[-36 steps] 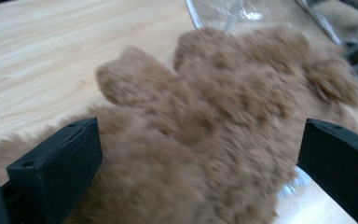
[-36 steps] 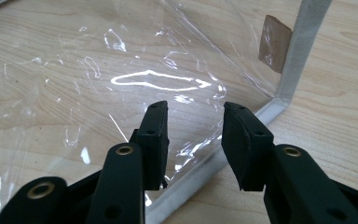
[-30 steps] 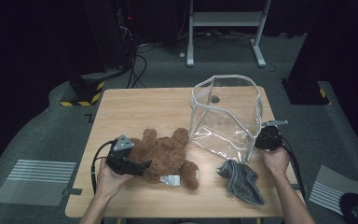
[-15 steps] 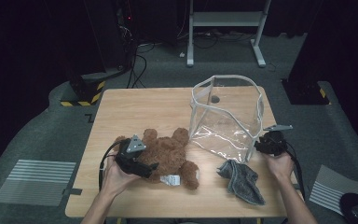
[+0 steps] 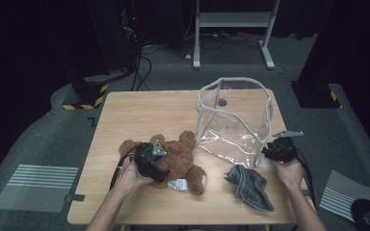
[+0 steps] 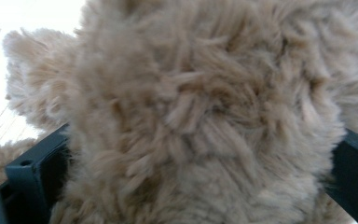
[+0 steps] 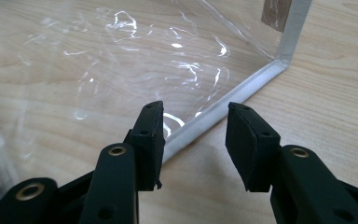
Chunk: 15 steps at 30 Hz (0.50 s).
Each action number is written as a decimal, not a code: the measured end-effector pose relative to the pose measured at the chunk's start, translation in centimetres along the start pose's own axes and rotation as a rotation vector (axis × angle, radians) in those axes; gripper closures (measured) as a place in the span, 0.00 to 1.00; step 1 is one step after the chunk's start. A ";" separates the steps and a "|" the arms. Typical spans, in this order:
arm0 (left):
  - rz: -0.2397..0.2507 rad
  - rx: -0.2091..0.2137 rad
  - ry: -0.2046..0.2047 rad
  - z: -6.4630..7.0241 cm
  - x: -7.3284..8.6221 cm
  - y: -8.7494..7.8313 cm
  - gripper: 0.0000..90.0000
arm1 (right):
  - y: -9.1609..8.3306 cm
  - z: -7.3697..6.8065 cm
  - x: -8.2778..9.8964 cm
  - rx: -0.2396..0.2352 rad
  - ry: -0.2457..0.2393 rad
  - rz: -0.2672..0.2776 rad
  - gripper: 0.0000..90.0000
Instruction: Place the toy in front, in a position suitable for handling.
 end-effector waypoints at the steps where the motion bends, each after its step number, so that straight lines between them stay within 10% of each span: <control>1: -0.009 -0.012 -0.003 -0.1 0.0 0.2 0.02 | -0.2 -0.1 0.2 -0.003 -0.007 0.003 0.63; 15: 0.031 -0.036 -0.079 -2.0 -0.3 0.9 0.51 | -2.0 -0.2 2.6 -0.005 -0.001 0.000 0.59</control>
Point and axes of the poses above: each handheld gripper's, and its own axes: y roughly forward along the jaws, x roughly out of its underside, z roughly to its right, the point moved 7 cm from there along y, roughly forward along the jaws, and after that the axes turned 4 degrees about y, right-handed, at the moved point
